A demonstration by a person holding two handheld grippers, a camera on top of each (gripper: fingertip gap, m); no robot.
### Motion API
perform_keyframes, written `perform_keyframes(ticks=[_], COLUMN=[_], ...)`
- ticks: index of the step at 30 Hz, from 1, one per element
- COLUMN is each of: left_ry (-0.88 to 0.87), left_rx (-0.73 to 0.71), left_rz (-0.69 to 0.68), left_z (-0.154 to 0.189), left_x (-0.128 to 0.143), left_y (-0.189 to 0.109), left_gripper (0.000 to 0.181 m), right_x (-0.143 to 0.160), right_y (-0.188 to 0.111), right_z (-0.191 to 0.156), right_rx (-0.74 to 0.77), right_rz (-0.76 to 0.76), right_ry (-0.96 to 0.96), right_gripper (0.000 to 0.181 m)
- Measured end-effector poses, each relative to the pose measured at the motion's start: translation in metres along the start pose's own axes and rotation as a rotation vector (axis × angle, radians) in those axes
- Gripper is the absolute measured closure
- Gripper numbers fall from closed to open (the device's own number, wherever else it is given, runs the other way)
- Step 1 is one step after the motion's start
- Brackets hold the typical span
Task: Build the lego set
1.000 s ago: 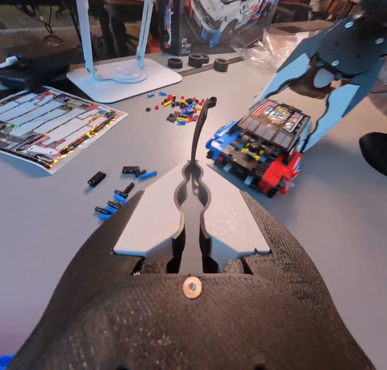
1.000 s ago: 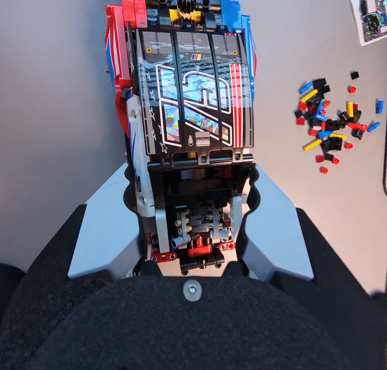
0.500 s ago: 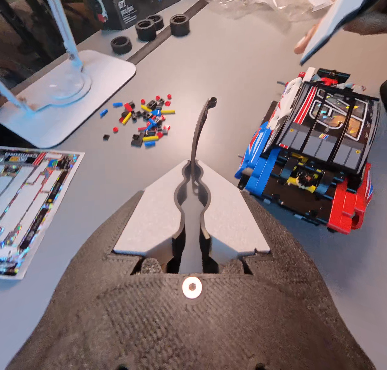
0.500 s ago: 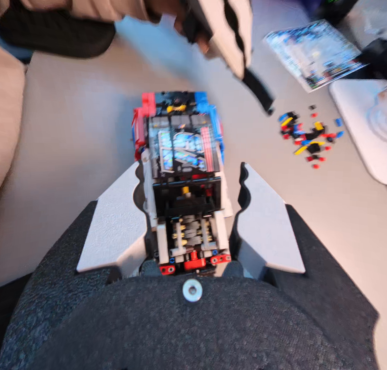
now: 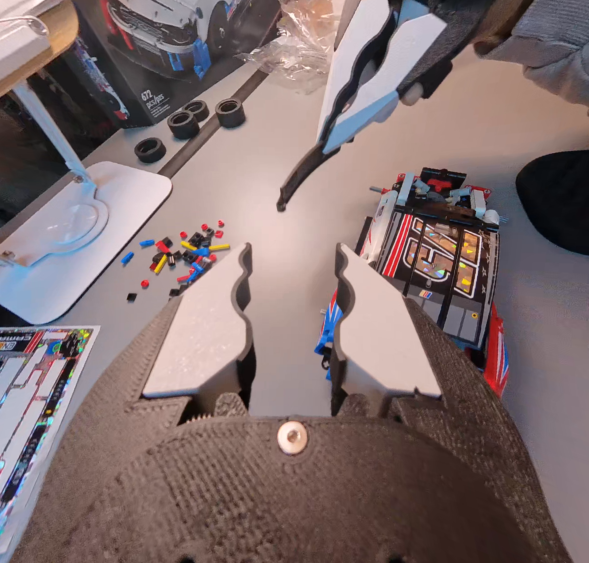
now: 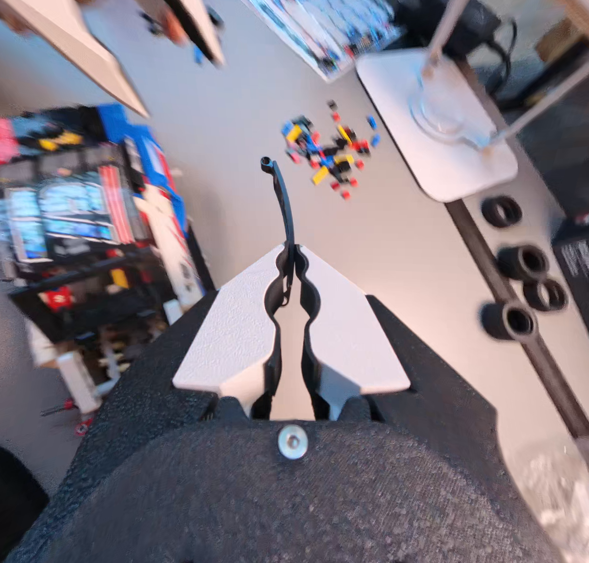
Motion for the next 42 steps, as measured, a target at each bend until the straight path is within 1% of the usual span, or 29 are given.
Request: perform_keyframes(ticks=[2,3,4,6,10,12,13,16,19,21,22,23,24,25,26,27,28,30,31,32,33,34,35,38,42], left_ry=[-0.029,-0.043,-0.056,-0.083,-0.116,-0.127,-0.139,-0.190,-0.199,-0.180,-0.165,-0.154,-0.144,-0.129,-0.110,-0.093,-0.089,-0.088,-0.081,-0.075,-0.073,-0.073,-0.078,-0.077,-0.105], left_rx=[-0.018,-0.029,-0.039,-0.056,-0.030,0.033,0.086,0.237,0.322,0.337,0.336,0.335,0.329,0.313,0.292,0.280,0.281,0.282,0.277,0.274,0.271,0.270,0.275,0.243,0.189], left_rz=[0.013,0.011,0.008,0.002,-0.008,-0.004,-0.002,0.005,-0.029,-0.034,-0.032,-0.035,-0.041,-0.049,-0.055,-0.060,-0.065,-0.078,-0.085,-0.094,-0.102,-0.109,-0.111,-0.105,-0.091], left_z=[-0.004,-0.006,-0.008,-0.009,-0.003,0.005,0.010,0.024,0.036,0.042,0.043,0.045,0.045,0.045,0.044,0.043,0.043,0.043,0.042,0.042,0.042,0.042,0.042,0.035,0.019], left_x=[0.008,0.013,0.018,0.030,0.050,0.055,0.056,0.059,0.066,0.070,0.070,0.071,0.071,0.073,0.074,0.076,0.077,0.079,0.081,0.083,0.085,0.086,0.087,0.089,0.091], left_y=[-0.016,-0.024,-0.031,-0.043,-0.056,-0.059,-0.059,-0.055,-0.048,-0.045,-0.046,-0.046,-0.046,-0.045,-0.044,-0.044,-0.044,-0.043,-0.041,-0.040,-0.038,-0.037,-0.036,-0.037,-0.041], left_gripper=[0.131,0.131,0.130,0.130,0.130,0.128,0.126,0.111,0.094,0.084,0.083,0.082,0.081,0.081,0.081,0.081,0.081,0.081,0.081,0.082,0.083,0.085,0.084,0.091,0.097], right_x=[0.034,0.050,0.064,0.081,0.089,0.090,0.090,0.089,0.080,0.068,0.060,0.053,0.045,0.039,0.035,0.034,0.036,0.044,0.049,0.053,0.055,0.055,0.055,0.051,0.043], right_y=[0.002,0.003,0.005,0.007,0.013,0.016,0.018,0.020,0.009,-0.005,-0.013,-0.020,-0.026,-0.032,-0.037,-0.041,-0.042,-0.037,-0.032,-0.027,-0.022,-0.019,-0.017,-0.009,0.006], right_z=[0.029,0.039,0.046,0.055,0.066,0.070,0.072,0.073,0.072,0.064,0.054,0.040,0.021,-0.002,-0.026,-0.049,-0.067,-0.093,-0.102,-0.107,-0.109,-0.107,-0.105,-0.099,-0.088], right_rx=[0.064,0.069,0.078,0.095,0.095,0.093,0.097,0.116,0.176,0.206,0.186,0.133,0.044,-0.073,-0.205,-0.303,-0.326,-0.278,-0.260,-0.225,-0.176,-0.126,-0.117,-0.106,-0.093], right_rz=[-0.082,-0.116,-0.146,-0.206,-0.235,-0.231,-0.236,-0.250,-0.213,-0.151,-0.107,-0.052,0.008,0.059,0.086,0.075,0.038,-0.057,-0.100,-0.125,-0.129,-0.113,-0.108,-0.079,-0.046], right_ry=[0.159,0.212,0.232,0.236,0.231,0.219,0.218,0.186,0.158,0.147,0.143,0.137,0.132,0.134,0.149,0.157,0.128,0.025,0.004,-0.011,-0.027,-0.039,-0.037,-0.042,-0.041], right_gripper=[0.181,0.181,0.181,0.181,0.181,0.181,0.181,0.169,0.159,0.153,0.149,0.145,0.141,0.132,0.116,0.097,0.088,0.077,0.074,0.072,0.075,0.085,0.087,0.096,0.096])
Point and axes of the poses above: each gripper's, where its closed fingertips meet, y out along the fingers, x out of its underside, z = x × y across the jaws, the point moved 8 cm from there along -y, back along the fingers, and after that the axes turned 5 degrees about -y, right-handed, at the moved point
